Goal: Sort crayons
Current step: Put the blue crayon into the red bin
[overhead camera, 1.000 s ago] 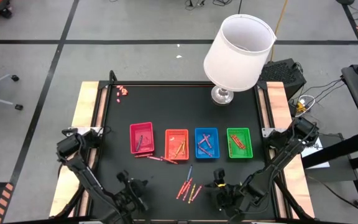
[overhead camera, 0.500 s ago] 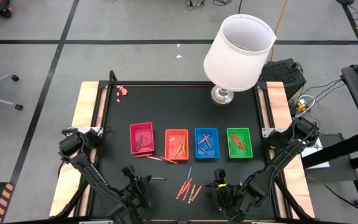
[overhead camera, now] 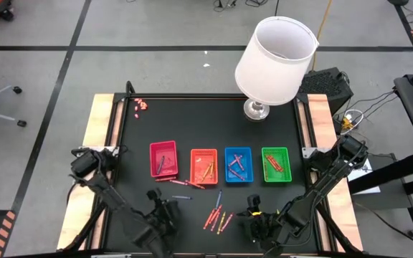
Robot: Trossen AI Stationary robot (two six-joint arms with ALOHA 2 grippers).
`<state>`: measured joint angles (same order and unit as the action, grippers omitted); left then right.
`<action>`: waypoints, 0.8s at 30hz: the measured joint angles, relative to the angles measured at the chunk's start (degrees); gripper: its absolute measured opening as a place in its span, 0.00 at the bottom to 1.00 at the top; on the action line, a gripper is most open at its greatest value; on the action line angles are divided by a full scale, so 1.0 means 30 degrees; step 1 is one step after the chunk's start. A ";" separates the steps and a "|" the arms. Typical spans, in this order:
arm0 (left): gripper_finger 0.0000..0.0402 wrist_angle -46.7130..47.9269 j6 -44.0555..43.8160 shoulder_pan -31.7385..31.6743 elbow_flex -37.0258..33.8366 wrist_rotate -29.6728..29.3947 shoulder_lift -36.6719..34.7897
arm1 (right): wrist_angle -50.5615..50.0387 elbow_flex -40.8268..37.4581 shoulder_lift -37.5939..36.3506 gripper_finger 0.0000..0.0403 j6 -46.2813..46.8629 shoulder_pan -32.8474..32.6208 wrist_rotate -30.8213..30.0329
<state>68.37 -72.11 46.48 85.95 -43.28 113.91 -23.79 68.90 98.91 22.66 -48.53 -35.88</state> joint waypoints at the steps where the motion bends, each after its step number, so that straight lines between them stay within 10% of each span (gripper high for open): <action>1: 0.10 -0.0058 0.0424 -0.0297 -0.0114 -0.0007 0.0000 | 0.0000 0.0000 0.0000 0.37 0.0087 0.0000 0.0000; 8: 0.27 -0.2488 0.4259 -0.2661 -0.1801 -0.0128 -0.0007 | -0.0007 0.0000 0.0000 0.37 0.0135 0.0015 -0.0007; 24: 0.18 -0.6745 0.7358 -0.3945 -0.4796 0.0586 0.0007 | -0.0269 0.0000 0.0000 0.37 0.0084 0.0015 -0.0007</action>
<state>48.13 -50.04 34.65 71.56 -41.52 113.93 -24.60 68.90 98.91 22.92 -48.49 -35.90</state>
